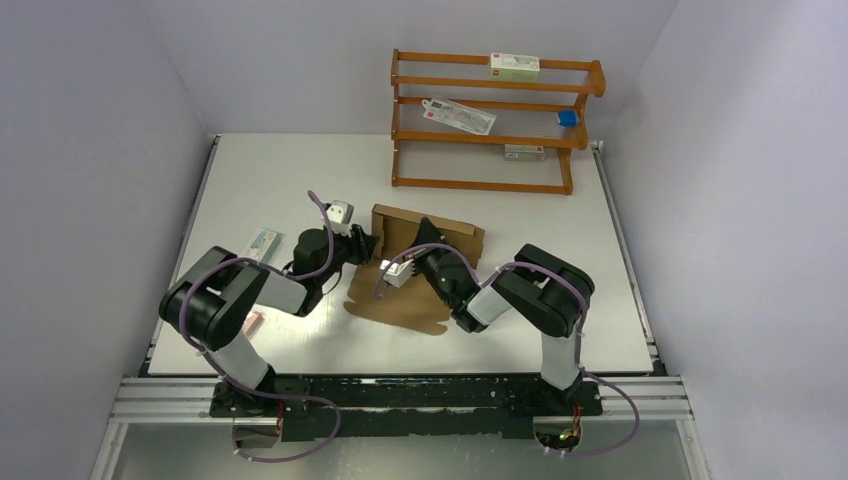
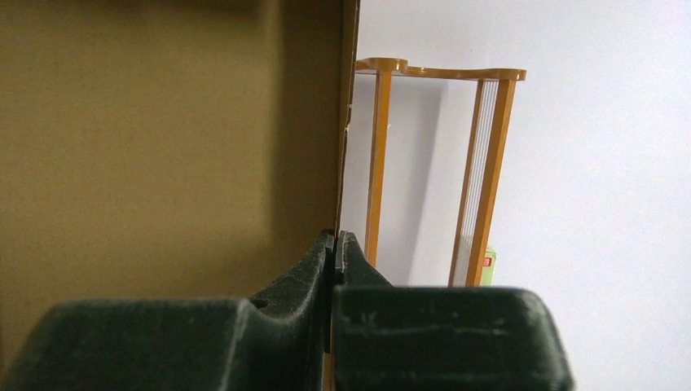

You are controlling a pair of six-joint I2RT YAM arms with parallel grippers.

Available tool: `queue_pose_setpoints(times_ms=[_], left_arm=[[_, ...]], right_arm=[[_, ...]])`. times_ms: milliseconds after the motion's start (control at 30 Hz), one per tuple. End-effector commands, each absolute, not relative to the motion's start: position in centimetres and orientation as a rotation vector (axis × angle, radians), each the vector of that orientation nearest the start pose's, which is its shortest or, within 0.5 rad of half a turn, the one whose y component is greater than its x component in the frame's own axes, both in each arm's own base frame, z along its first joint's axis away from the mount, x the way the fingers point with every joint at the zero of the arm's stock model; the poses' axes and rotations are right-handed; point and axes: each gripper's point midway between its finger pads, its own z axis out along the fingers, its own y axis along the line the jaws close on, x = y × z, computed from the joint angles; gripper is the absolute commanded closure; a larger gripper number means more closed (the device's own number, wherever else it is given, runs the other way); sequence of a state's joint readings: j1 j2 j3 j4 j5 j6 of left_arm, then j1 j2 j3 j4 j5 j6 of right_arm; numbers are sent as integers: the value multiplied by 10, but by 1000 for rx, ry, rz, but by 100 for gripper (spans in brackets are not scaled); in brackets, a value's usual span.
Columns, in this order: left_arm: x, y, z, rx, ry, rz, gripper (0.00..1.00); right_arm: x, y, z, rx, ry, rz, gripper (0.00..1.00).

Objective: Fold the paper box

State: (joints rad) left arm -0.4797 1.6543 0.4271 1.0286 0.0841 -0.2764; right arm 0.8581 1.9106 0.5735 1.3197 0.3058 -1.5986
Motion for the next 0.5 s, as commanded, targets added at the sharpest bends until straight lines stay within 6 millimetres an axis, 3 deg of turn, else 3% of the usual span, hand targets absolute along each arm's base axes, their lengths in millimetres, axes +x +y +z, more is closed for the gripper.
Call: queue_pose_setpoints(times_ms=[0,467], left_arm=[[366,-215,87,230,1719,-581,51],[379,-232,84,284,1645,-623,49]], right_arm=[[344,287,201,-1198,651,-794,100],[338,299,183,-1290,657,-717,100]])
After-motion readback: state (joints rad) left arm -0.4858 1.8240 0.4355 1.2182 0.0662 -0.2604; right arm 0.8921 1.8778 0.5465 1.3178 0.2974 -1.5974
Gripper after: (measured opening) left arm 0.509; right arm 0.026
